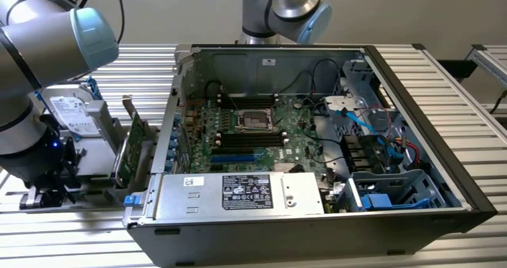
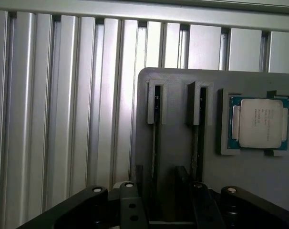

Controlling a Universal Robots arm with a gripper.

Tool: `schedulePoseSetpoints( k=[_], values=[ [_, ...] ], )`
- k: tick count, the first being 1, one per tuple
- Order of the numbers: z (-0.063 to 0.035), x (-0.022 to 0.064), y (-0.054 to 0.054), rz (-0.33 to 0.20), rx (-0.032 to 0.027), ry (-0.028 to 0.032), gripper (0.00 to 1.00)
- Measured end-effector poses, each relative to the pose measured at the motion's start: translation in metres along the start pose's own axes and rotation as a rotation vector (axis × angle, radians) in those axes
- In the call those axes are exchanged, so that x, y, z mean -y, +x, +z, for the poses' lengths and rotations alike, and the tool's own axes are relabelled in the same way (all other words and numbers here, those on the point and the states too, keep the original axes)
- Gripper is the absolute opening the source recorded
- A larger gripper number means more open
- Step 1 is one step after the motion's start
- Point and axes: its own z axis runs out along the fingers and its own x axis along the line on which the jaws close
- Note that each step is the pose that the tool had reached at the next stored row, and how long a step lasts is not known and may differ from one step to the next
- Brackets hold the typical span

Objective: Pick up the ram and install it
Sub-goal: 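Pick up the ram and move it above insertion slot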

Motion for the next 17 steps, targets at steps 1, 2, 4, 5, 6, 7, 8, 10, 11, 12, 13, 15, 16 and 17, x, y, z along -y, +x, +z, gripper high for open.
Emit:
schedulePoseSetpoints(
  k=[1,2,4,5,6,7,8,10,11,12,13,15,16,17],
  values=[
    [0.0001,0.0001,0.0000,0.001,0.0000,-0.0001,0.33],
    [0.0001,0.0002,0.0000,0.002,0.0000,-0.0003,0.27],
    [0.0002,0.0004,0.0001,0.004,0.0000,-0.0007,0.21],
    [0.0003,0.0005,0.0001,0.005,0.0002,-0.0009,0.21],
    [0.0003,0.0005,0.0001,0.006,0.0002,-0.0012,0.16],
    [0.0004,0.0006,0.0001,0.007,0.0003,-0.0013,0.14],
    [0.0004,0.0006,0.0001,0.007,0.0003,-0.0015,0.14],
    [0.0004,0.0006,0.0001,0.007,0.0004,-0.0016,0.14],
    [0.0004,0.0006,0.0001,0.007,0.0004,-0.0016,0.14],
    [0.0004,0.0006,0.0001,0.007,0.0004,-0.0016,0.14],
    [0.0004,0.0006,0.0001,0.007,0.0004,-0.0016,0.14],
    [0.0004,0.0006,0.0001,0.007,0.0003,-0.0016,0.14],
    [0.0004,0.0006,0.0001,0.007,0.0003,-0.0016,0.14],
    [0.0004,0.0006,0.0001,0.007,0.0002,-0.0016,0.14]
  ],
)
